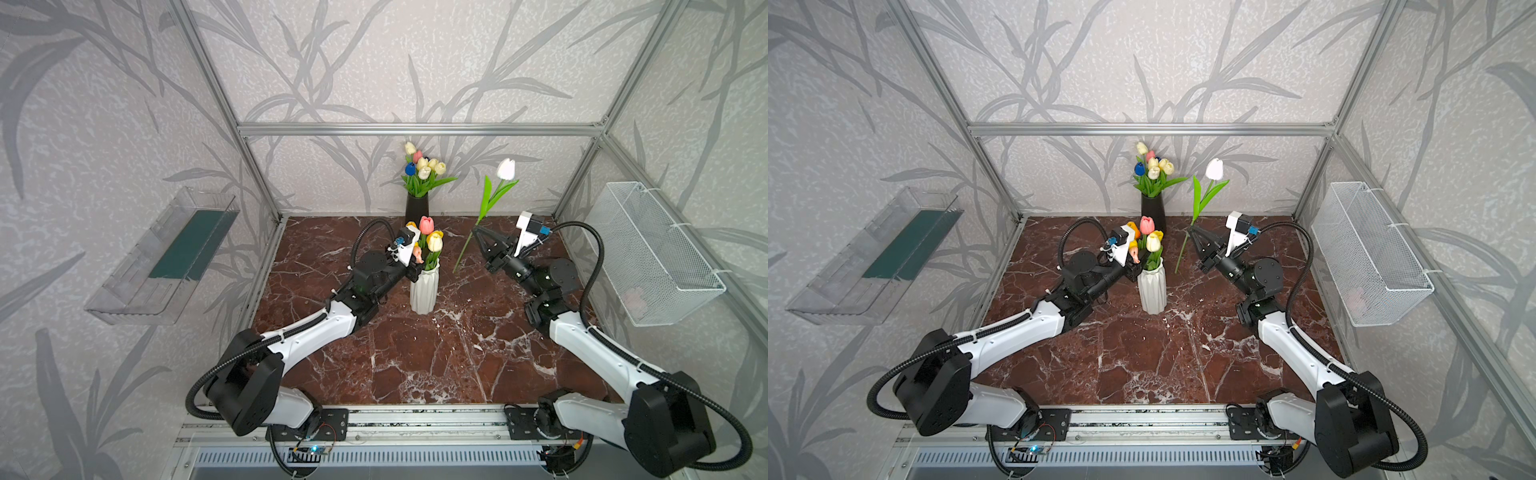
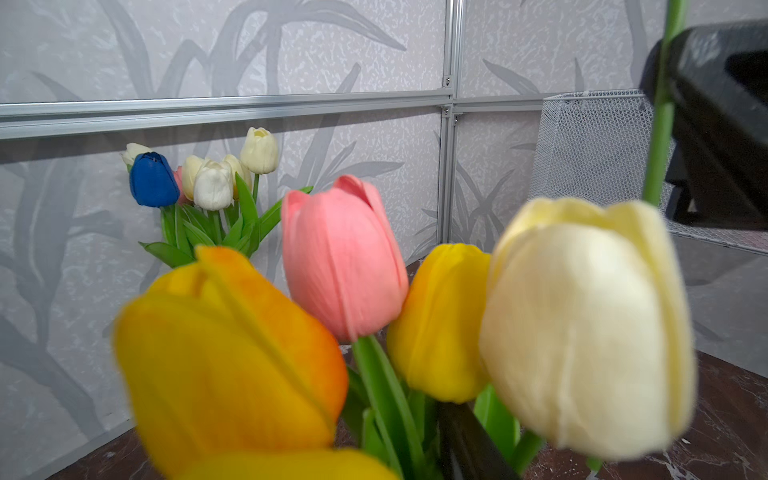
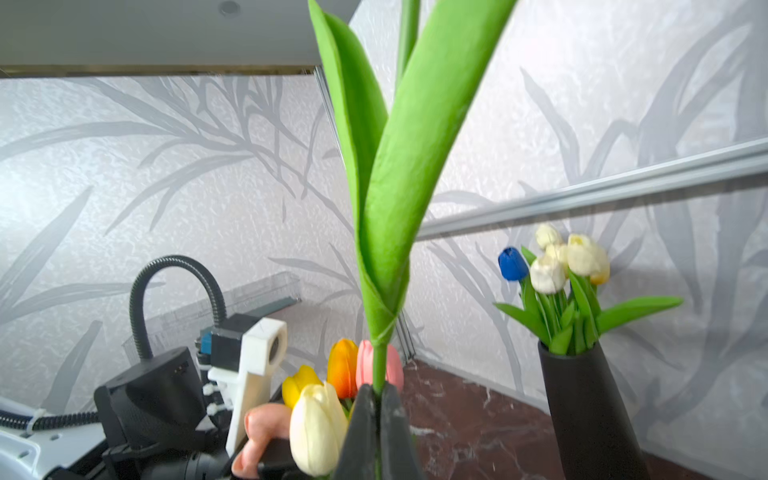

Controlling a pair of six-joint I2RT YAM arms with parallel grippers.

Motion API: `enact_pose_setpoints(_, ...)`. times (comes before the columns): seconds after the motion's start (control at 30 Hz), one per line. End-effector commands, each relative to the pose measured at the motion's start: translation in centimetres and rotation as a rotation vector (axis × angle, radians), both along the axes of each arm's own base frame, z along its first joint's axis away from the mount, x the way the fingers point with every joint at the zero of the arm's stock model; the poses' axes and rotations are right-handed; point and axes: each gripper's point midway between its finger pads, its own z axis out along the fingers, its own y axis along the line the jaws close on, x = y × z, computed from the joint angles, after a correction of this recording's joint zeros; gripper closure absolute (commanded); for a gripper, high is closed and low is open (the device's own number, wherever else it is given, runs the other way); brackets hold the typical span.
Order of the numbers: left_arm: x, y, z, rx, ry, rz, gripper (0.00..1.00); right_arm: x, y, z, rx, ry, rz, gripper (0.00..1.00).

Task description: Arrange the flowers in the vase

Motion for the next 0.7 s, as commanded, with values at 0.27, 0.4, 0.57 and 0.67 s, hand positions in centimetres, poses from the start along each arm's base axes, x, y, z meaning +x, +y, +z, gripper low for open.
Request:
enact_pose_setpoints(0.27,0.1,0.9,1.6,-0.011,-0.043,0.032,0.85,-1.3,1.3,4.2,0.081,-0.162,0.013,1.00)
enact_pose_setpoints(0.4,-0.1,0.9,2.0,-0.021,-0.051,0.027,0.85,-0.8,2.0,3.9,0.091,-0.163,0.017,1.00)
enact_pose_setpoints(0.57,-0.3,1.0,2.4,-0.029,-0.057,0.023,0.85,0.3,2.6,2.7,0.089,-0.142,0.014,1.00)
enact_pose_setpoints(0.67,-0.2,1.1,2.6,-0.026,-0.060,0.033,0.85,0.7,3.2,1.7,0.084,-0.132,0.017,1.00)
